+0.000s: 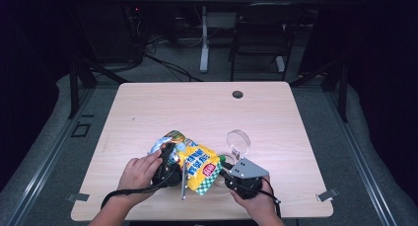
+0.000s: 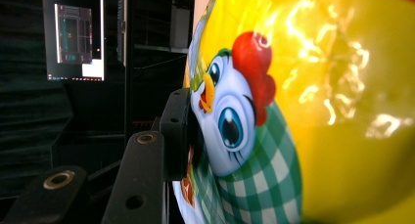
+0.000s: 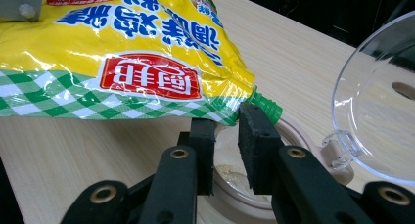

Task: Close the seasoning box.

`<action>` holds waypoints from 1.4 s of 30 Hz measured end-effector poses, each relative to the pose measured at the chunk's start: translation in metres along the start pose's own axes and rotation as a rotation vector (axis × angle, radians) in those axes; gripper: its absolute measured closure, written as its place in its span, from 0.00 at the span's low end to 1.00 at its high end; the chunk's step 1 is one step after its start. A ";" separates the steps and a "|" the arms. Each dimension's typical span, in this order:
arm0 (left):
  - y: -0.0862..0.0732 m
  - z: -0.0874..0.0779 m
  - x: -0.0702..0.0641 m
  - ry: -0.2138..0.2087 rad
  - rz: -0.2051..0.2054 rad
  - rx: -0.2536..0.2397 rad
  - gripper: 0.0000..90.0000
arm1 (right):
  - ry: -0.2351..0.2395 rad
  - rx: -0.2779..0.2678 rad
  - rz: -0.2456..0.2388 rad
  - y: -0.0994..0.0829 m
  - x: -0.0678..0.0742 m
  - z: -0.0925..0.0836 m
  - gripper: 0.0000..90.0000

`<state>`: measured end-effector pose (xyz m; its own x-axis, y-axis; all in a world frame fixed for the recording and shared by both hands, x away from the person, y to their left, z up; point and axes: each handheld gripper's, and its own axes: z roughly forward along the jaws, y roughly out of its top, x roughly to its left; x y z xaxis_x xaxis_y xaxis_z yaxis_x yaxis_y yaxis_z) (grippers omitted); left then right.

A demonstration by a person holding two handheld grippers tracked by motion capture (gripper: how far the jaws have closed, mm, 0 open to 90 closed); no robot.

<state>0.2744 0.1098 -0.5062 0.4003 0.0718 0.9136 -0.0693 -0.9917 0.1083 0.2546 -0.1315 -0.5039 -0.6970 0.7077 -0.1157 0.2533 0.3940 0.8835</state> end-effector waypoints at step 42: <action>0.005 -0.003 0.003 0.027 0.080 0.026 0.68 | 0.008 0.024 -0.012 -0.003 0.001 0.001 0.87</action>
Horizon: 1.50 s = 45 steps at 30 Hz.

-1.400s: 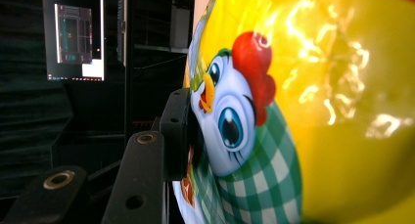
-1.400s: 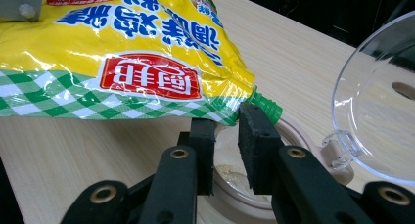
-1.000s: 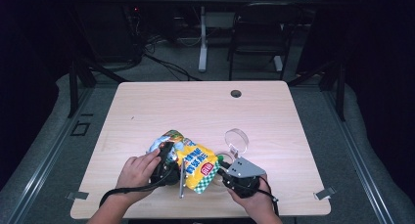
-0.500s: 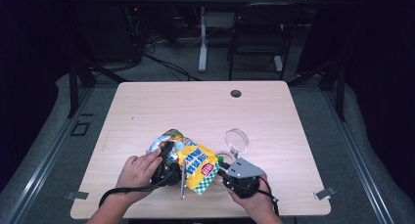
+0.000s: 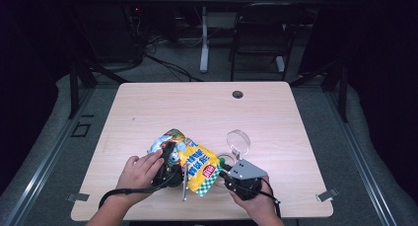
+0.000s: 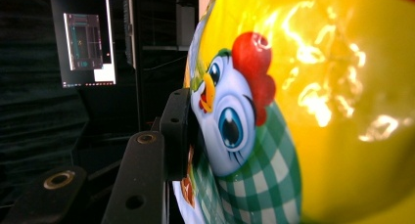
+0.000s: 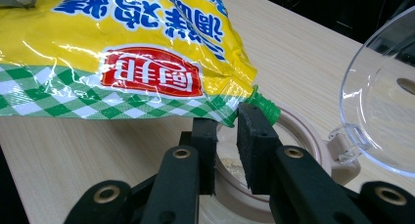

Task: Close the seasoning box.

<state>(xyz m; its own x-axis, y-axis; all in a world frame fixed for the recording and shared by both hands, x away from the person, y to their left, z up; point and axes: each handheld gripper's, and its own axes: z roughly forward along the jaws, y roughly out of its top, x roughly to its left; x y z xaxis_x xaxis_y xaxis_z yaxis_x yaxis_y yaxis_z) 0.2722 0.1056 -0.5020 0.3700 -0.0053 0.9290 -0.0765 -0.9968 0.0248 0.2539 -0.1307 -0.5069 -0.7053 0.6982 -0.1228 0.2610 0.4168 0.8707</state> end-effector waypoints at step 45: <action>0.008 -0.004 0.009 0.009 0.101 0.027 0.68 | 0.011 -0.001 0.029 -0.003 -0.001 0.000 0.87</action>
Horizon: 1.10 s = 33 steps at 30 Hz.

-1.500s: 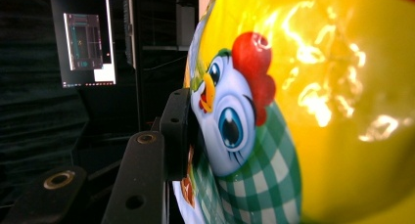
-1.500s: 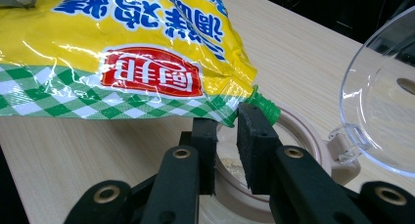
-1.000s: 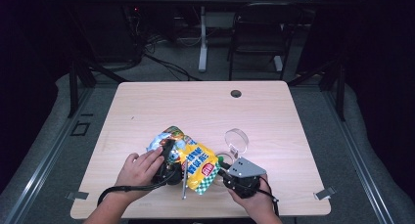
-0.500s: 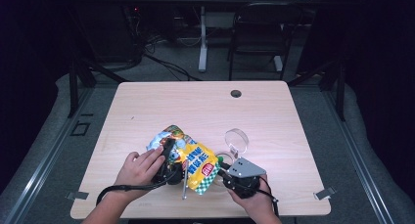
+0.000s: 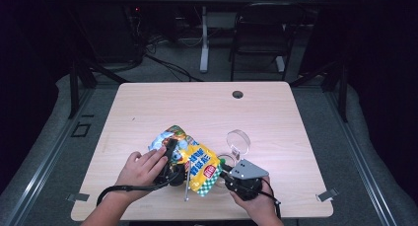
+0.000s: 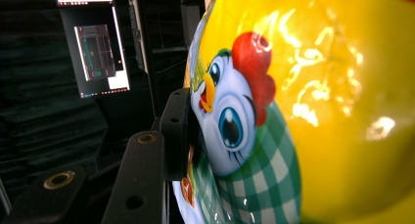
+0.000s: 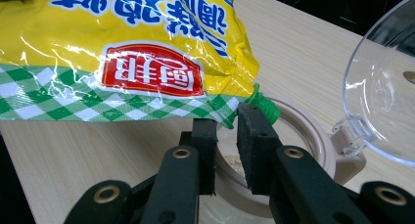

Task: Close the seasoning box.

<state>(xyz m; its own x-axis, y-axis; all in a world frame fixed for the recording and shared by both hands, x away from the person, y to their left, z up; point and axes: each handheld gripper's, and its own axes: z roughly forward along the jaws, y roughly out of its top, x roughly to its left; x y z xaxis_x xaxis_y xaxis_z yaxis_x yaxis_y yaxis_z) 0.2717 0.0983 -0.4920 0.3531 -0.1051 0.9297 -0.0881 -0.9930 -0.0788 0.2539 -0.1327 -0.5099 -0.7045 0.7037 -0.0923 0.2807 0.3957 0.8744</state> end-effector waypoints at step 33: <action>0.005 -0.001 0.004 0.033 0.062 0.000 0.69 | -0.001 0.006 0.009 -0.002 -0.001 -0.001 0.87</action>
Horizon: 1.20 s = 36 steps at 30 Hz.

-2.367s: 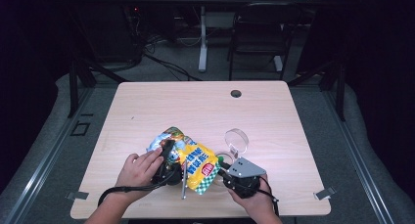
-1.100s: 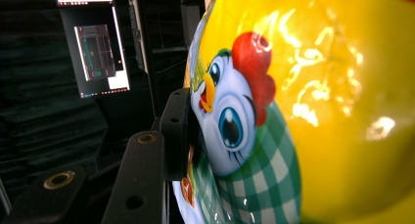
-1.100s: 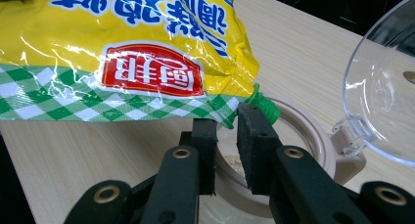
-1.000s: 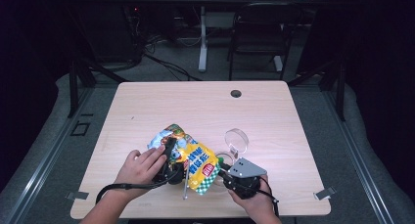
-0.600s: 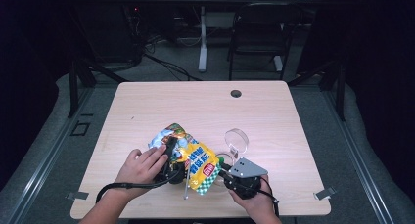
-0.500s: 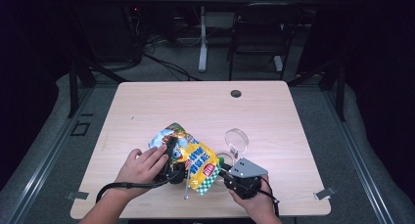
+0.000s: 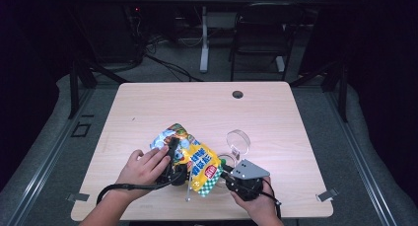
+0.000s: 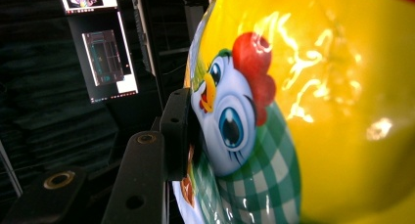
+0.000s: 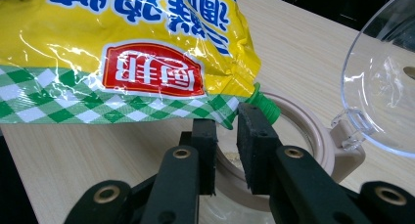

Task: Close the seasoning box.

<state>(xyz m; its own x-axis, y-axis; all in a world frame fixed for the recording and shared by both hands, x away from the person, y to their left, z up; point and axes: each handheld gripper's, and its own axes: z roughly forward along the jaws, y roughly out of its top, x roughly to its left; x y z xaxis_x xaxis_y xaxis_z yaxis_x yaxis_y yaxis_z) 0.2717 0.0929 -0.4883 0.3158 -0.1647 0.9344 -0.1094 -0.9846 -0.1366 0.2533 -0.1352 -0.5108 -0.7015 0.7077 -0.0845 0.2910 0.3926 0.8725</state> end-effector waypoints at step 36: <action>0.005 -0.002 0.008 0.013 0.053 0.006 0.69 | 0.021 -0.002 0.031 -0.001 -0.003 -0.001 0.92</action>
<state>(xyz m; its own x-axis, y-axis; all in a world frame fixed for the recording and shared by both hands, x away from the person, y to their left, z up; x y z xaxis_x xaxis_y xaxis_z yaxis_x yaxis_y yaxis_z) 0.2715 0.0872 -0.4805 0.2973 -0.2158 0.9301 -0.1201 -0.9748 -0.1878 0.2542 -0.1379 -0.5115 -0.7054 0.7073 -0.0470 0.3116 0.3689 0.8757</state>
